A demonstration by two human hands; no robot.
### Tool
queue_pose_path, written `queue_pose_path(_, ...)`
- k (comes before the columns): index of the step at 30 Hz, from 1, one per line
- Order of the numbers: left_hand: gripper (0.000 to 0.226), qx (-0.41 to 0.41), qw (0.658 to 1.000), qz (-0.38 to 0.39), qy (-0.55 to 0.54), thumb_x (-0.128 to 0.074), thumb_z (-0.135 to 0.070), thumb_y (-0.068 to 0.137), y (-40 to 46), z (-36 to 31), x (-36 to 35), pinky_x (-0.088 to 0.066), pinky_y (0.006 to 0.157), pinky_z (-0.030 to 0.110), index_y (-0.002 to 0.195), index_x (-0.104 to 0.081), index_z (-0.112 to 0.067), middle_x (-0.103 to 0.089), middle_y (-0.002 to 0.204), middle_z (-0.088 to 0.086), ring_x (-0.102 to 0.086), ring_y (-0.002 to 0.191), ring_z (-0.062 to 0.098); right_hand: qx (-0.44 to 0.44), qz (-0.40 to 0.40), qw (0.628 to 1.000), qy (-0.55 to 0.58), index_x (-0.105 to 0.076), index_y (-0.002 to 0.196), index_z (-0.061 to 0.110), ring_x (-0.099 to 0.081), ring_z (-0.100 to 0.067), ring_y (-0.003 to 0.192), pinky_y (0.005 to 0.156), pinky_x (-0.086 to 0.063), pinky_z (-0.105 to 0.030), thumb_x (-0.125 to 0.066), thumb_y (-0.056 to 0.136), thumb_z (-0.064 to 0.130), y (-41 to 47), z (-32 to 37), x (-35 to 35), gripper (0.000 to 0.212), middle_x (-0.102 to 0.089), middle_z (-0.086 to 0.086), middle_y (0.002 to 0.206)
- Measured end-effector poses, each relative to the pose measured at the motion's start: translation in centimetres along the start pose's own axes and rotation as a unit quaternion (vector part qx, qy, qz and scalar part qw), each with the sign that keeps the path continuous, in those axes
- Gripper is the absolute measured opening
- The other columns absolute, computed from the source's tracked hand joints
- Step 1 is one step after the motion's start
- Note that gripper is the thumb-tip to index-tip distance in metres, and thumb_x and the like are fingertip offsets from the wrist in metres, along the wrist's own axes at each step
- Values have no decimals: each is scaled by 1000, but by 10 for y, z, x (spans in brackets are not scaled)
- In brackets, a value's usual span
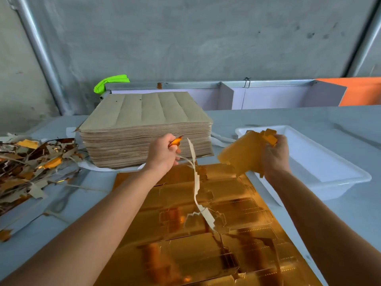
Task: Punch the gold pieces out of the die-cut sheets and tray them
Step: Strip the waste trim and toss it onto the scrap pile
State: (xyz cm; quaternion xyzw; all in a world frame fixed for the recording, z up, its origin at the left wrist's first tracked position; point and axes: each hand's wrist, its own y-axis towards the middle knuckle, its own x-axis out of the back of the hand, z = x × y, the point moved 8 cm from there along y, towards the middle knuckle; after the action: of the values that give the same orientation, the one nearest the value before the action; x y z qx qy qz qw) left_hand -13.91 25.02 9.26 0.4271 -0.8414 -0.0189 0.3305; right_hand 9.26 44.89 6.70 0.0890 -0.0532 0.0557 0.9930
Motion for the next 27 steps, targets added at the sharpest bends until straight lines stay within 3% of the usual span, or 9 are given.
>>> queue_pose_path(4,21,19,998,29,-44,-48,-4,97,-1,-15,-37,-52,53,14,114,-57,-12,-62,105,5,-66,75,13,51,0,998,43,-37,135,24,-54,-29,104,60,-46,-33,-29,91,-4,2,33,26,53,-48,-4,124)
queue_pose_path(6,30,27,995,48,-82,-49,-3,96,-1,-24,-58,-50,51,12,123,-57,-14,-61,106,3,-64,74,11,61,23,994,86,-30,141,24,-55,-20,99,63,-48,-30,-34,92,-6,-2,48,33,57,-49,2,119)
queue_pose_path(9,25,75,983,82,-147,-53,-3,95,1,-31,-84,-56,62,20,118,-60,-11,-64,111,8,-65,88,18,52,56,989,128,-42,128,18,-58,-5,81,52,-50,-16,-44,92,-4,-14,57,38,42,-55,9,100)
queue_pose_path(13,30,119,957,141,-226,-53,1,93,-2,-37,-99,-54,77,25,122,-56,-8,-59,121,10,-60,98,19,35,128,986,97,-54,116,14,-60,-9,79,54,-48,-20,-46,93,-2,-34,46,30,30,-62,2,95)
queue_pose_path(15,34,76,974,119,-175,-48,-9,98,-9,-45,-89,-47,82,24,132,-49,-10,-56,114,-3,-52,103,14,20,158,983,94,-55,115,16,-61,-9,81,56,-48,-19,-47,94,0,-45,35,23,28,-63,2,94)
queue_pose_path(18,31,31,981,77,-177,-37,-38,101,-35,-50,-68,-42,84,25,123,-50,-21,-53,107,-13,-51,106,11,-9,188,977,104,-55,113,18,-62,-16,90,68,-51,-29,-48,97,5,-62,21,7,22,-63,1,98)
queue_pose_path(21,47,60,958,196,-199,-34,-54,97,-72,-48,-81,-46,90,32,129,-50,-23,-56,120,-6,-54,109,11,-49,197,970,135,-59,106,17,-64,-17,82,64,-54,-30,-47,96,1,-77,16,-6,22,-65,-3,91)
queue_pose_path(24,26,122,951,172,-227,-43,-28,101,-89,-35,-81,-46,97,49,113,-62,-13,-64,115,16,-59,107,32,-111,225,952,177,-59,108,11,-68,-19,74,56,-55,-32,-46,96,0,-101,8,-20,21,-68,-8,90)
queue_pose_path(27,22,146,950,122,-248,-44,-18,101,-98,-30,-77,-49,81,35,90,-63,-18,-66,94,10,-61,88,23,-182,235,928,223,-55,114,11,-69,-28,87,62,-57,-41,-56,92,3,-125,-5,-27,24,-68,-12,104)
